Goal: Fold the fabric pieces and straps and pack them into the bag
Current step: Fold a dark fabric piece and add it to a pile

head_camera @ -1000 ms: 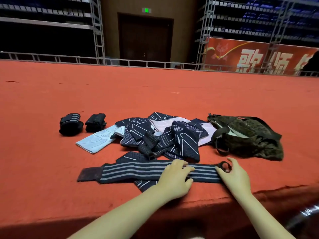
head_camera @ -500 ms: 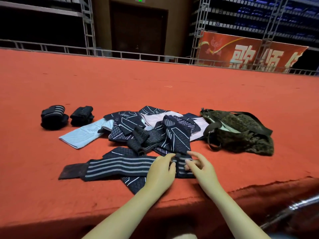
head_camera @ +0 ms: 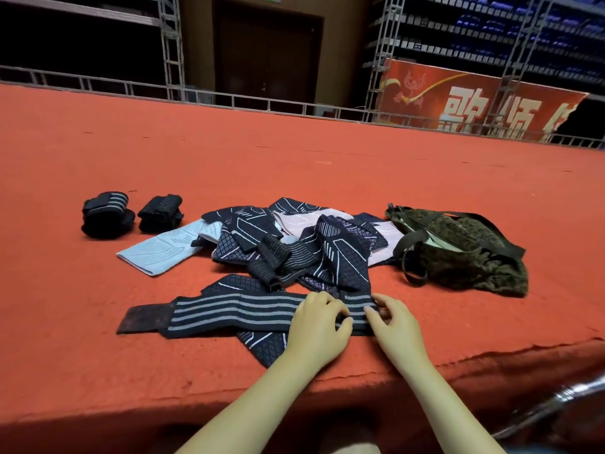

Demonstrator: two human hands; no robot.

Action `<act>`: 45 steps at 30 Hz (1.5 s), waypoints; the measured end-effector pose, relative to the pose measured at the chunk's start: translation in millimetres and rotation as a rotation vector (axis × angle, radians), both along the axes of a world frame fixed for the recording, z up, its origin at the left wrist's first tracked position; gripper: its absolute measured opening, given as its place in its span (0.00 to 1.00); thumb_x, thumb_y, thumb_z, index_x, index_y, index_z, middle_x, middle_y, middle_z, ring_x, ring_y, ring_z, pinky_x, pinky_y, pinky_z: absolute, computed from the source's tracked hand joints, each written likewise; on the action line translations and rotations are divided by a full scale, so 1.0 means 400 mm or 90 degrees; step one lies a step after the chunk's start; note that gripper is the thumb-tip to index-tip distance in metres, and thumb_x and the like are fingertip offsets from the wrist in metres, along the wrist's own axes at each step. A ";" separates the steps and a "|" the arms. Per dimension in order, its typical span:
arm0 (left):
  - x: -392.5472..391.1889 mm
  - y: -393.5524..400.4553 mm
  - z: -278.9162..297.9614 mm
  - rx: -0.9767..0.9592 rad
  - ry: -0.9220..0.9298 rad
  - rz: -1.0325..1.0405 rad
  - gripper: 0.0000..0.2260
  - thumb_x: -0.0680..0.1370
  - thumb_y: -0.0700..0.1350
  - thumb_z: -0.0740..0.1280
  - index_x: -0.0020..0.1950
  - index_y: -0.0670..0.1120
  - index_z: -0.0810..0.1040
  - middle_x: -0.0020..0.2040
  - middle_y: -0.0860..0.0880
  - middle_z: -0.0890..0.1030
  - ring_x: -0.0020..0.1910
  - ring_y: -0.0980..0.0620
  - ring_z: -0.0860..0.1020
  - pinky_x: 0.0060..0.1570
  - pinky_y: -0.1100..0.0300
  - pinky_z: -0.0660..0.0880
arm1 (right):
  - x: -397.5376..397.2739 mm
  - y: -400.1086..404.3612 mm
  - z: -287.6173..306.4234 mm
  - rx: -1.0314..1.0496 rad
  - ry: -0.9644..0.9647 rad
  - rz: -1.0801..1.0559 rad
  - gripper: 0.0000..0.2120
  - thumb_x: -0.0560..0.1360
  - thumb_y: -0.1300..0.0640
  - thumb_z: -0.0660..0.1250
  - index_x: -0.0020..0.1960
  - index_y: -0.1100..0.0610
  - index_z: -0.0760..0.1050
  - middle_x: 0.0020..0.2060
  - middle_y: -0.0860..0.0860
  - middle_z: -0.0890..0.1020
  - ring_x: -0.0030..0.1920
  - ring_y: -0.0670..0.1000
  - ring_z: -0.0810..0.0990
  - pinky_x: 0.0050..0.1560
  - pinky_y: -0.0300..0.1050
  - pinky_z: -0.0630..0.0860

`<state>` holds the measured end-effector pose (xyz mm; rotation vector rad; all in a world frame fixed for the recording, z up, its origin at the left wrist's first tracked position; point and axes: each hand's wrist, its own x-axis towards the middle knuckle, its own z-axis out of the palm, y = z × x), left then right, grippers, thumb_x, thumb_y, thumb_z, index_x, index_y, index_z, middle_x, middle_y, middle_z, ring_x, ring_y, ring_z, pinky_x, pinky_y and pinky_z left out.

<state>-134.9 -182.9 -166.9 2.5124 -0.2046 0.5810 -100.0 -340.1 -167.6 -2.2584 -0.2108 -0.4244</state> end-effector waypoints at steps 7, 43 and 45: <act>-0.003 0.004 -0.005 -0.031 -0.095 0.040 0.12 0.70 0.51 0.68 0.52 0.50 0.80 0.48 0.51 0.74 0.53 0.49 0.71 0.53 0.54 0.73 | -0.006 -0.003 0.021 0.100 0.097 0.019 0.15 0.71 0.60 0.72 0.56 0.49 0.77 0.39 0.47 0.81 0.36 0.47 0.77 0.43 0.49 0.78; -0.026 0.165 0.013 -0.055 0.001 0.112 0.21 0.77 0.54 0.62 0.70 0.52 0.69 0.53 0.53 0.78 0.59 0.51 0.70 0.62 0.54 0.67 | -0.006 0.148 0.017 0.041 0.177 0.132 0.21 0.71 0.38 0.65 0.61 0.45 0.75 0.42 0.42 0.82 0.47 0.44 0.80 0.55 0.50 0.76; -0.028 0.166 0.015 -0.074 0.001 0.087 0.20 0.78 0.53 0.61 0.70 0.52 0.70 0.53 0.55 0.79 0.58 0.52 0.71 0.62 0.54 0.67 | -0.006 0.143 0.015 0.044 0.172 0.137 0.24 0.69 0.38 0.65 0.62 0.46 0.75 0.48 0.42 0.83 0.51 0.43 0.80 0.58 0.50 0.75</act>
